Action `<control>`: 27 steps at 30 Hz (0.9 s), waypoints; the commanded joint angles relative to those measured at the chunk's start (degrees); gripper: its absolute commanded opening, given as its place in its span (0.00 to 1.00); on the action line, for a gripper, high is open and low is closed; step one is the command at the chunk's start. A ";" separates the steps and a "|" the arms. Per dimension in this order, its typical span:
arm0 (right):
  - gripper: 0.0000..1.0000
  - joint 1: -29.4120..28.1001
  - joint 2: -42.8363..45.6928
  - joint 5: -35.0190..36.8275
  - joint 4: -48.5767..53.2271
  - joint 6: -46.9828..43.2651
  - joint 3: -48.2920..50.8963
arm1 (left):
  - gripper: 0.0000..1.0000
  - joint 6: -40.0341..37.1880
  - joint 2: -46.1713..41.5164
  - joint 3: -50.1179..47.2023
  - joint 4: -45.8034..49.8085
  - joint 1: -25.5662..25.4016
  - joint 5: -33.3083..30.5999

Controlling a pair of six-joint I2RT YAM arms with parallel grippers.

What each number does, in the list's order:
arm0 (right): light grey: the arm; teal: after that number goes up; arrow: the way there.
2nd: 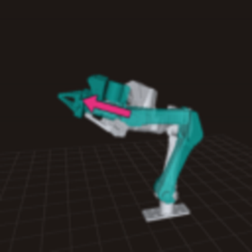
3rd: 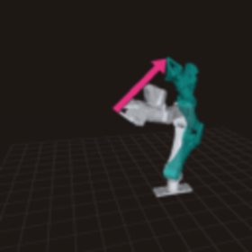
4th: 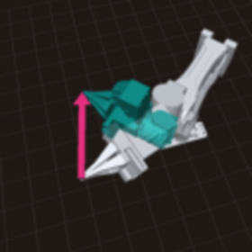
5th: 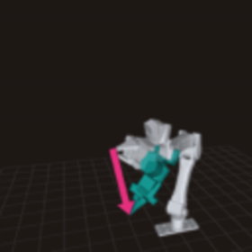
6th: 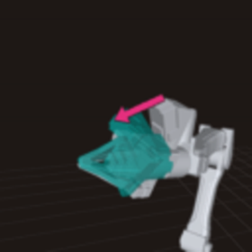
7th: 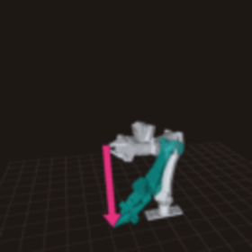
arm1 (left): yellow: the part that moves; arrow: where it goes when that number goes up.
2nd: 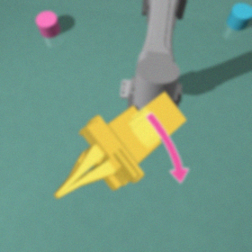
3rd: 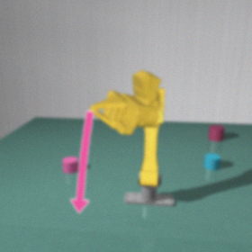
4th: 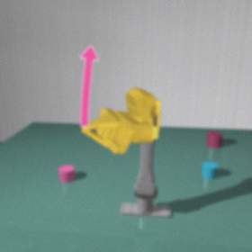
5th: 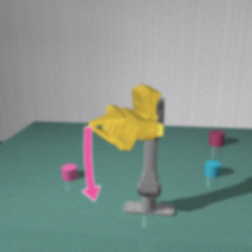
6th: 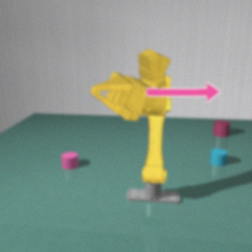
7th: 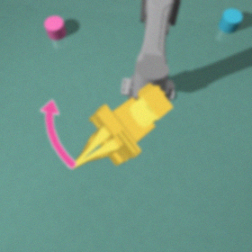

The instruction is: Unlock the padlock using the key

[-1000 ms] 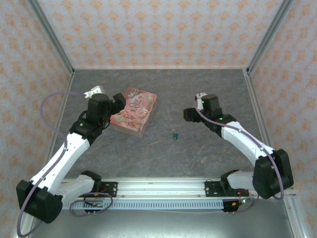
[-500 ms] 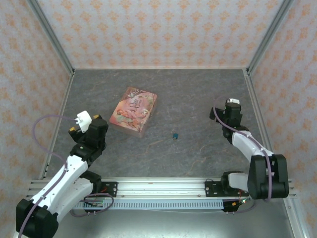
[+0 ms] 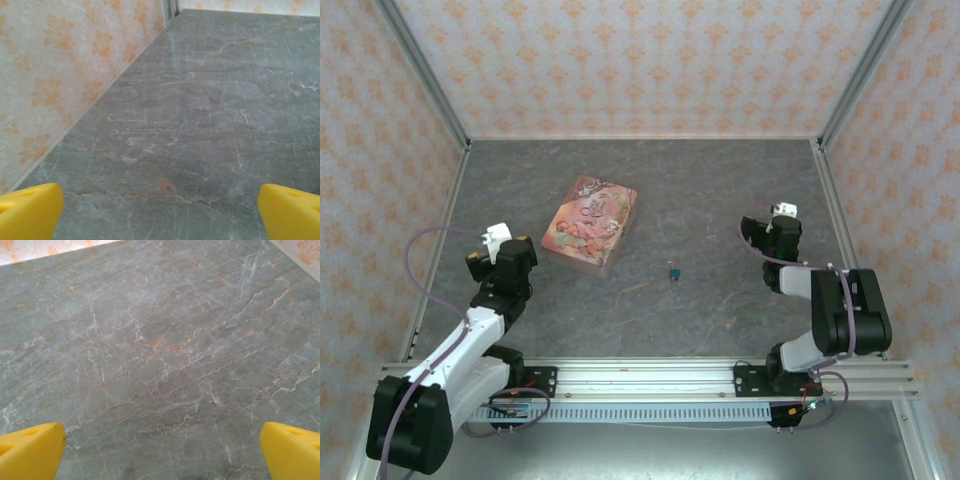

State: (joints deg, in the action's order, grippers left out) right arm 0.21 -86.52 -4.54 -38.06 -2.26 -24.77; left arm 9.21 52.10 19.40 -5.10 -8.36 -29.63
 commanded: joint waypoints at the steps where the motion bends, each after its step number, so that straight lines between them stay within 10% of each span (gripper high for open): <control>1: 0.99 0.45 -0.75 -1.76 -7.49 -0.83 1.23 | 1.00 -2.11 2.13 -0.88 -7.72 1.74 6.57; 27: 0.99 0.50 -0.58 -1.79 -6.85 -0.90 1.03 | 1.00 -8.66 32.81 2.14 -41.73 6.68 24.17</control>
State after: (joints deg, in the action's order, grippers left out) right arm 0.21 -87.11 -5.82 -42.96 -2.50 -23.46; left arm 2.92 83.85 20.82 -47.70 -2.09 -6.98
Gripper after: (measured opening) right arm 0.992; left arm 0.998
